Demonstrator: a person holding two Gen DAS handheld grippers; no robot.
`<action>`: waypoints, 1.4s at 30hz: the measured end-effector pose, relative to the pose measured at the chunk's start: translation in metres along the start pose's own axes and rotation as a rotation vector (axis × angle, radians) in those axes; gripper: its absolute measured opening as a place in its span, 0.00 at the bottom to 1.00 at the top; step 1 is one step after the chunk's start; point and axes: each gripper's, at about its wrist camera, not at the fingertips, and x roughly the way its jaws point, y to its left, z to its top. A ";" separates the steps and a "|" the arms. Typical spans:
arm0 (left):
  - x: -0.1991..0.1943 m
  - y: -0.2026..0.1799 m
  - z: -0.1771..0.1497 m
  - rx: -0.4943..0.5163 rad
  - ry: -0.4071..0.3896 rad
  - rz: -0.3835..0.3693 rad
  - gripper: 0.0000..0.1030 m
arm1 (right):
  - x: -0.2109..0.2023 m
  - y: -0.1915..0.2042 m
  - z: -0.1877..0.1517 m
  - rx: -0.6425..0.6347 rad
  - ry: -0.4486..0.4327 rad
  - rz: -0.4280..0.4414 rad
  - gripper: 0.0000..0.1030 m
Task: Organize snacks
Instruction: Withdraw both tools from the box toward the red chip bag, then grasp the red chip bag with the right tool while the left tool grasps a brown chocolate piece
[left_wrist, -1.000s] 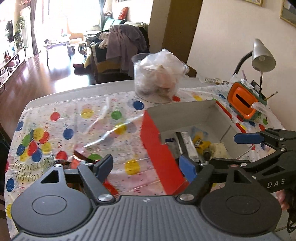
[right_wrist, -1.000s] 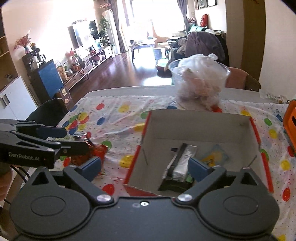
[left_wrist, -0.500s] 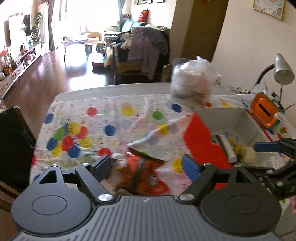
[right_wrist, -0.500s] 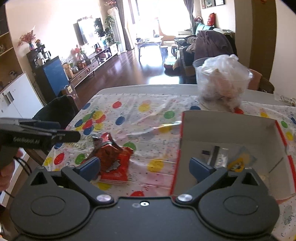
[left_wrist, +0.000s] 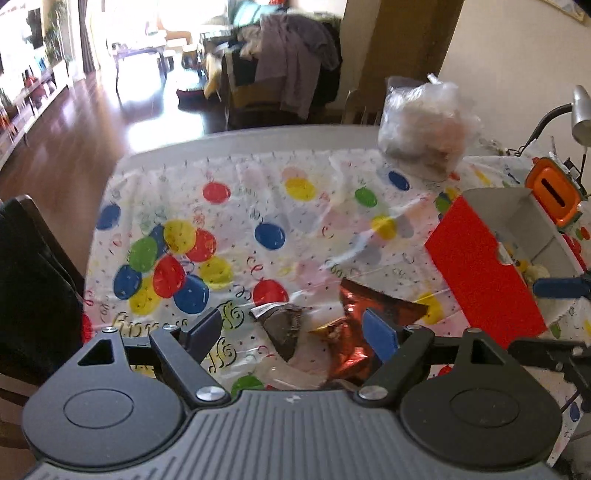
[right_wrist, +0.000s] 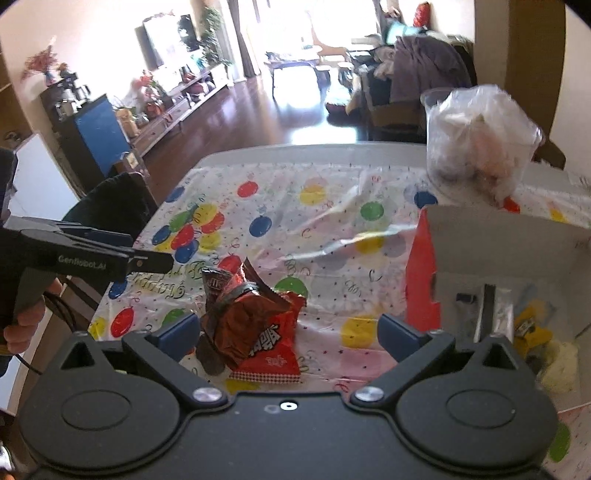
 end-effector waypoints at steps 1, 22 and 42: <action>0.005 0.004 0.002 -0.010 0.011 -0.005 0.81 | 0.006 0.002 0.001 0.012 0.012 -0.002 1.00; 0.103 0.036 0.026 -0.256 0.265 -0.047 0.80 | 0.099 0.041 0.009 0.104 0.195 -0.060 0.97; 0.121 0.034 0.025 -0.298 0.299 -0.059 0.39 | 0.130 0.043 0.011 0.111 0.231 -0.063 0.65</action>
